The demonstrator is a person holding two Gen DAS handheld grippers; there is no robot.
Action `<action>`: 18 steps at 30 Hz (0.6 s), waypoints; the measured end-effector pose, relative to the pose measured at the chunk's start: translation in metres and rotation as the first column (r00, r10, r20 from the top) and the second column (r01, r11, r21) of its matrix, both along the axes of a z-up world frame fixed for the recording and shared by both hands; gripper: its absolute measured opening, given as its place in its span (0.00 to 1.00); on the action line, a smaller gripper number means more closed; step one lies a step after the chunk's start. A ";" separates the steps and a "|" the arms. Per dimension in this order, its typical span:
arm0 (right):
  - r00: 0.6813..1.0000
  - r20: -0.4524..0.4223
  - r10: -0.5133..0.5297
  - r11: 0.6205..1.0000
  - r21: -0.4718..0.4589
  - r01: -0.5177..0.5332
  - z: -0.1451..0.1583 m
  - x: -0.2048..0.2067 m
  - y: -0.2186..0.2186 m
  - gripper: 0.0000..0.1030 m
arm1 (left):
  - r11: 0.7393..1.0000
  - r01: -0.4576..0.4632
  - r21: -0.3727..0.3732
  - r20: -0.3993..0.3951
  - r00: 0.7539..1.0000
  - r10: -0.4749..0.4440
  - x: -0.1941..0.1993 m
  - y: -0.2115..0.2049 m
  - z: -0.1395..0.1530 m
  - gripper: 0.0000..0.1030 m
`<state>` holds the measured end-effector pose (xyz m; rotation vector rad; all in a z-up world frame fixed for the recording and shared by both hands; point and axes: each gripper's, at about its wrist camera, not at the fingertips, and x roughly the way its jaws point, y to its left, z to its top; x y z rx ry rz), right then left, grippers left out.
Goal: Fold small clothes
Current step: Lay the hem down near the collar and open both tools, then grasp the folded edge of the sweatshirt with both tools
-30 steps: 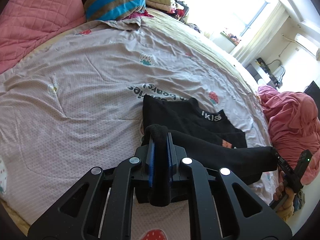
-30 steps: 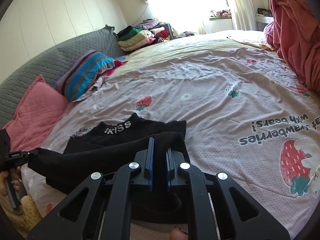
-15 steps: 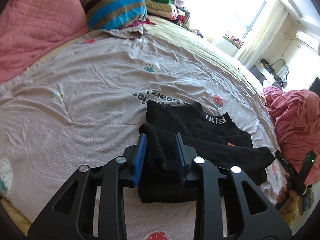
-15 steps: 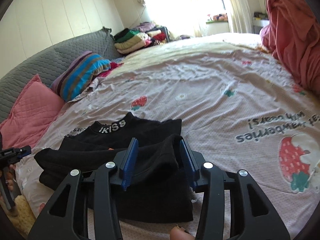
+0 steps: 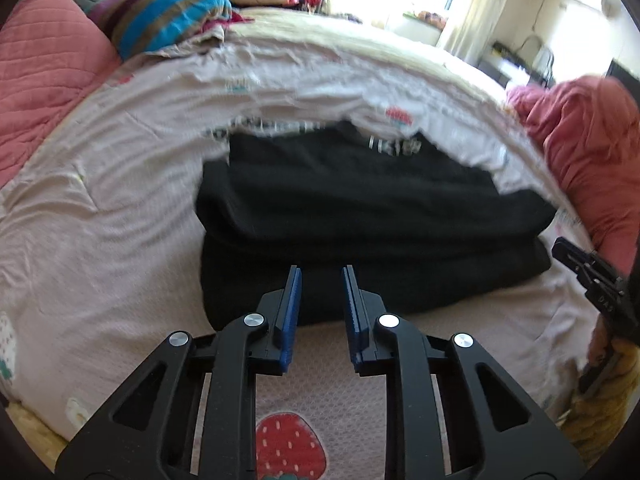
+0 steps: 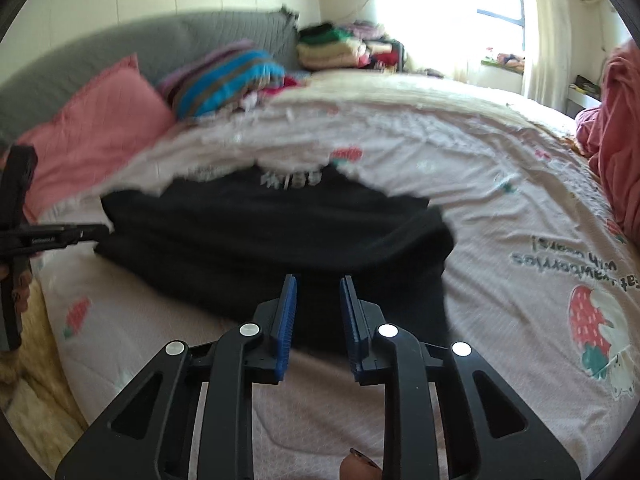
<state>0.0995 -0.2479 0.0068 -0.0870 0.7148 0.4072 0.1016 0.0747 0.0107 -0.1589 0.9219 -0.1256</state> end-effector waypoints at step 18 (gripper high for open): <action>0.992 -0.105 -0.067 0.997 -0.036 0.064 -0.036 0.073 0.018 0.21 | 0.991 -0.011 0.133 -0.028 0.999 0.015 0.042 -0.014 -0.024 0.16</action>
